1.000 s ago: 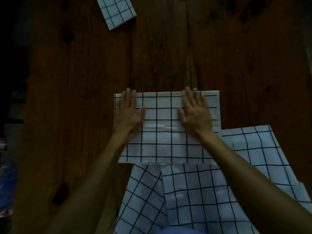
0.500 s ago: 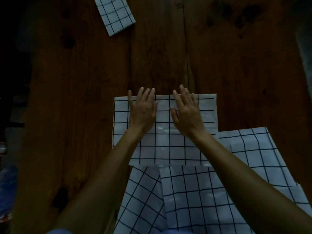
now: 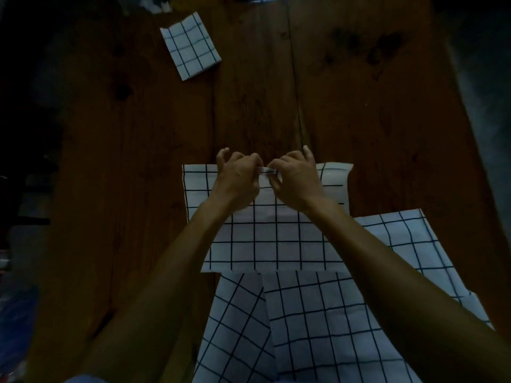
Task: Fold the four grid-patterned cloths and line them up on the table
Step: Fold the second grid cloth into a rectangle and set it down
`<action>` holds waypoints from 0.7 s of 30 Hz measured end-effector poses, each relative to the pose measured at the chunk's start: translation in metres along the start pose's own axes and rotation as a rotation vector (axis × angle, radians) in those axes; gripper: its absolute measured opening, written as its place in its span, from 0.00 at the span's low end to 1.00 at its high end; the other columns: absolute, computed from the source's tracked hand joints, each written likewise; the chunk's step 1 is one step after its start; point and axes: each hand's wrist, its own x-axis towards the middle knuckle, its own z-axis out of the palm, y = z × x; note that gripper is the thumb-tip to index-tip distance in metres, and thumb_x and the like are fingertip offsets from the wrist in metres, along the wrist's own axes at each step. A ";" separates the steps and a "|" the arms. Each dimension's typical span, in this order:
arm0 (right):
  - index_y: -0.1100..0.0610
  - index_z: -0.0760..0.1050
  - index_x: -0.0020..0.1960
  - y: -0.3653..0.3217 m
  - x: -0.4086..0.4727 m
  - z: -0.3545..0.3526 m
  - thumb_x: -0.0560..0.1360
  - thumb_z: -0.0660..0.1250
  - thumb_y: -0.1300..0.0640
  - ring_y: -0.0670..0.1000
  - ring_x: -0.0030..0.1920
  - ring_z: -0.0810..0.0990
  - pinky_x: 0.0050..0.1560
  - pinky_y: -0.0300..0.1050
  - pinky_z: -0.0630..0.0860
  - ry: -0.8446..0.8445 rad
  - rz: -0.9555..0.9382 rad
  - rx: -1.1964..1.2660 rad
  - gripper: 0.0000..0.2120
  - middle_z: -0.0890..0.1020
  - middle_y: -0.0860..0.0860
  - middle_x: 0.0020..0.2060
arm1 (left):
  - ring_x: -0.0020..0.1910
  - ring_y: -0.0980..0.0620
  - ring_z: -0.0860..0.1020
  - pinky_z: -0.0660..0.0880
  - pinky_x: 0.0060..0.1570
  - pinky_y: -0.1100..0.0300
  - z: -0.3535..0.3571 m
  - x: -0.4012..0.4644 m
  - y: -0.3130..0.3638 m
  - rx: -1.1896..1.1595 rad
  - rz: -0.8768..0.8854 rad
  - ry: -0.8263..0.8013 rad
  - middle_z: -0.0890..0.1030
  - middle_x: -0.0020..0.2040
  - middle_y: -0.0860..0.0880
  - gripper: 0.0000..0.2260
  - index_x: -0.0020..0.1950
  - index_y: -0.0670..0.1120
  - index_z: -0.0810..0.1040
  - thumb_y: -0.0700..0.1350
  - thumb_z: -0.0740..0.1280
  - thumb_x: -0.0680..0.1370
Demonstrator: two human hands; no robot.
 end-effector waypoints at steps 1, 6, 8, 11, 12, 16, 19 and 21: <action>0.52 0.77 0.56 -0.003 0.000 -0.009 0.79 0.60 0.51 0.53 0.62 0.72 0.72 0.57 0.50 -0.021 0.010 0.022 0.10 0.81 0.51 0.52 | 0.53 0.50 0.71 0.53 0.64 0.51 -0.008 -0.002 0.002 0.003 0.007 -0.001 0.73 0.42 0.52 0.06 0.49 0.48 0.75 0.40 0.61 0.76; 0.52 0.79 0.51 -0.031 -0.010 -0.057 0.77 0.64 0.51 0.51 0.49 0.78 0.64 0.58 0.69 -0.090 0.042 0.213 0.08 0.82 0.49 0.44 | 0.54 0.49 0.71 0.52 0.55 0.57 -0.053 -0.015 0.016 -0.024 0.081 0.089 0.76 0.44 0.52 0.07 0.51 0.48 0.77 0.39 0.61 0.77; 0.54 0.78 0.51 -0.049 -0.019 -0.079 0.77 0.65 0.51 0.51 0.45 0.79 0.53 0.53 0.77 -0.127 0.054 0.245 0.08 0.82 0.51 0.45 | 0.56 0.48 0.72 0.51 0.55 0.58 -0.073 -0.023 0.023 -0.062 0.113 0.125 0.79 0.46 0.51 0.08 0.51 0.48 0.77 0.39 0.62 0.77; 0.54 0.78 0.51 -0.079 -0.033 -0.107 0.78 0.64 0.52 0.51 0.44 0.79 0.48 0.50 0.79 -0.165 0.078 0.260 0.07 0.81 0.51 0.45 | 0.61 0.48 0.71 0.52 0.61 0.54 -0.103 -0.038 0.032 -0.066 0.145 0.218 0.79 0.52 0.50 0.09 0.53 0.49 0.78 0.39 0.63 0.76; 0.53 0.77 0.50 -0.088 -0.038 -0.115 0.78 0.64 0.52 0.50 0.44 0.79 0.47 0.48 0.79 -0.161 0.082 0.259 0.06 0.81 0.50 0.44 | 0.63 0.48 0.70 0.52 0.63 0.52 -0.112 -0.044 0.033 -0.062 0.151 0.278 0.79 0.54 0.49 0.10 0.54 0.49 0.78 0.39 0.63 0.76; 0.55 0.77 0.41 -0.124 -0.064 -0.149 0.78 0.65 0.51 0.47 0.35 0.75 0.36 0.43 0.72 -0.040 0.086 0.267 0.10 0.78 0.49 0.35 | 0.66 0.49 0.68 0.55 0.66 0.51 -0.148 -0.077 0.039 -0.120 0.104 0.514 0.75 0.61 0.47 0.14 0.61 0.47 0.75 0.39 0.62 0.76; 0.52 0.72 0.33 -0.146 -0.084 -0.171 0.78 0.65 0.50 0.42 0.28 0.68 0.31 0.38 0.66 0.039 0.082 0.317 0.15 0.73 0.45 0.28 | 0.67 0.49 0.67 0.57 0.68 0.49 -0.165 -0.107 0.043 -0.158 0.119 0.543 0.73 0.64 0.46 0.16 0.65 0.46 0.73 0.42 0.59 0.77; 0.52 0.69 0.31 -0.157 -0.094 -0.180 0.78 0.65 0.51 0.40 0.26 0.65 0.31 0.37 0.64 0.073 0.079 0.364 0.17 0.70 0.44 0.26 | 0.65 0.49 0.69 0.63 0.67 0.46 -0.171 -0.126 0.045 -0.206 0.151 0.533 0.74 0.63 0.47 0.14 0.64 0.46 0.73 0.42 0.59 0.79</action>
